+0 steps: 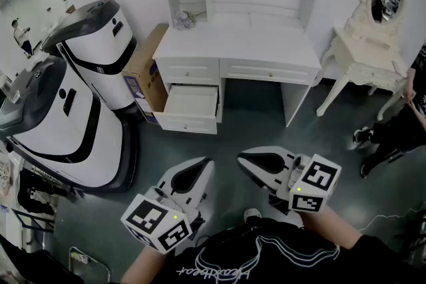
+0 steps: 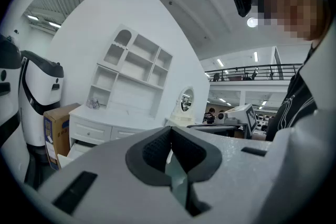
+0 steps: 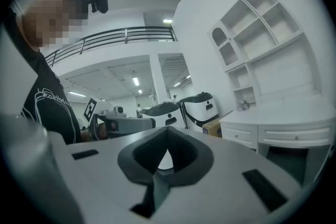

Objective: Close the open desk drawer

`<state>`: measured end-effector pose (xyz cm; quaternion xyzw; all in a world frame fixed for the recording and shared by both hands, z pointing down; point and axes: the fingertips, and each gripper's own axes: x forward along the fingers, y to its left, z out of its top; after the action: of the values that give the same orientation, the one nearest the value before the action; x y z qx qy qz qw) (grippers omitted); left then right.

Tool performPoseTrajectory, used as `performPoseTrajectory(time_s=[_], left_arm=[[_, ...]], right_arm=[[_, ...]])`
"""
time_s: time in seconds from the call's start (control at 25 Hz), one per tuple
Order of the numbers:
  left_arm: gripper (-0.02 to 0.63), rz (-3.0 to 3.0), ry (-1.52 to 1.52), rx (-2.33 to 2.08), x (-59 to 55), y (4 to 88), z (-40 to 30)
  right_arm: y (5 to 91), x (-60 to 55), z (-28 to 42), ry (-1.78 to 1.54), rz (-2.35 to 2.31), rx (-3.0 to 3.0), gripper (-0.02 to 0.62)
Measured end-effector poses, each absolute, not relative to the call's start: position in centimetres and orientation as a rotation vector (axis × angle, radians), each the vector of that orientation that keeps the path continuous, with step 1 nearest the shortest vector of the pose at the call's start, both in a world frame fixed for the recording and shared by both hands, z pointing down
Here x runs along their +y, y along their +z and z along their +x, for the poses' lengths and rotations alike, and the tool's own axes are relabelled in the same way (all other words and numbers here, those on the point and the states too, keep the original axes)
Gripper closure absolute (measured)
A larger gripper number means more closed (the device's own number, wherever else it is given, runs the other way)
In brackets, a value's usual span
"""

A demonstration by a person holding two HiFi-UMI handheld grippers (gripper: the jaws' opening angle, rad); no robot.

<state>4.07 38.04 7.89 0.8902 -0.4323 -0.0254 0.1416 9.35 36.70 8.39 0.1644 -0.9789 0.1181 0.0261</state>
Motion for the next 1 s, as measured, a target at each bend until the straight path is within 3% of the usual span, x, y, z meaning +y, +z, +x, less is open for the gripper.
performPoseTrajectory(time_s=[0.56, 1.0], left_arm=[[0.601, 2.529, -0.034, -1.296, 35.8, 9.8, 2.4], [0.601, 2.412, -0.014, -1.333, 26.8, 12.7, 0.4]], right_arm=[[9.4, 34.2, 8.2, 0.429, 0.495, -3.048, 0.589], [12.4, 25.0, 6.2, 0.554, 0.423, -3.019, 0.589]])
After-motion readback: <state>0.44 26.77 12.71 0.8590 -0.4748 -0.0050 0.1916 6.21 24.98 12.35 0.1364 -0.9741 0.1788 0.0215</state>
